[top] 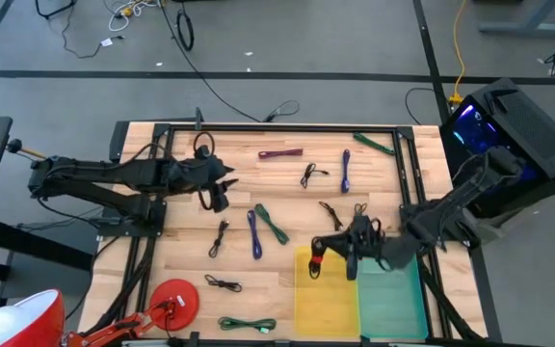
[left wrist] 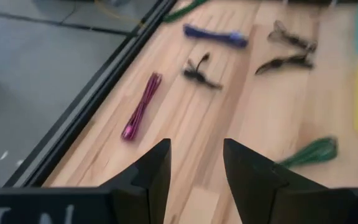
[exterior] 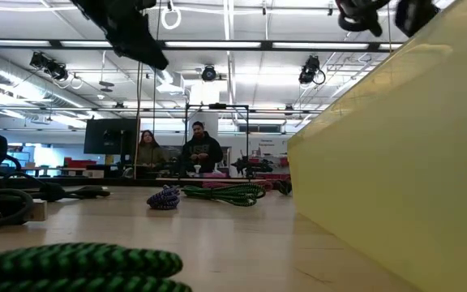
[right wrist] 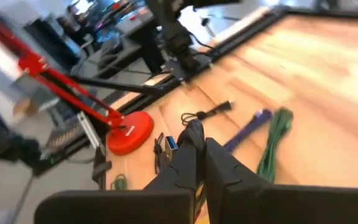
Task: Pick & Place USB Port
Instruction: Put the black charger cable into the yellow bin
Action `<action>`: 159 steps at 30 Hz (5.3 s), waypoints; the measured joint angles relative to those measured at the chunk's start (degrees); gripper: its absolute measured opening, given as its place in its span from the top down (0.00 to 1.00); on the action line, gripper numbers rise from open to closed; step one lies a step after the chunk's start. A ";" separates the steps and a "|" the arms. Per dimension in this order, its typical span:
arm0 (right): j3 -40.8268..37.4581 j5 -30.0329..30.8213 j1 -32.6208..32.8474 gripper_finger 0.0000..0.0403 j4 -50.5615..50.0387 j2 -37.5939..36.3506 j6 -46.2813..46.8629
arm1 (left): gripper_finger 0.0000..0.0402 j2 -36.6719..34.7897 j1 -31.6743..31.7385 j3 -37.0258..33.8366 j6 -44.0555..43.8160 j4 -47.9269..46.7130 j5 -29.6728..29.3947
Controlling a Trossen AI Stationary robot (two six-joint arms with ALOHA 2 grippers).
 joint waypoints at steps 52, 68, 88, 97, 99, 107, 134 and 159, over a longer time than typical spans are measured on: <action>0.00 -2.33 0.95 0.46 10.46 17.63 6.87 | 0.62 -0.09 -0.74 -5.77 -21.54 -9.62 2.59; 0.02 -9.36 -7.56 0.48 31.74 6.97 -30.05 | 0.62 10.21 -13.89 -13.00 -48.44 -12.99 10.61; 0.02 -9.78 -6.54 0.48 33.08 7.39 -30.87 | 0.62 24.63 -23.89 -13.42 -61.50 -1.21 12.39; 0.02 -9.78 -6.54 0.48 33.06 7.39 -30.85 | 0.78 27.67 -23.89 -13.44 -61.17 -0.73 11.86; 0.02 -9.78 -6.54 0.48 33.05 7.39 -30.85 | 0.91 27.03 -23.89 -13.46 -59.41 -0.48 11.48; 0.00 -9.77 -6.54 0.48 31.33 7.39 -30.37 | 0.93 23.21 -23.82 -9.02 -53.48 -3.88 1.78; -0.02 -9.54 -8.86 0.48 33.32 8.33 -30.40 | 0.93 25.25 -24.01 0.72 -1.02 61.27 -5.10; -0.02 -12.80 -11.66 0.52 43.64 13.29 -35.38 | 0.93 31.82 -21.84 0.74 -4.21 72.11 4.26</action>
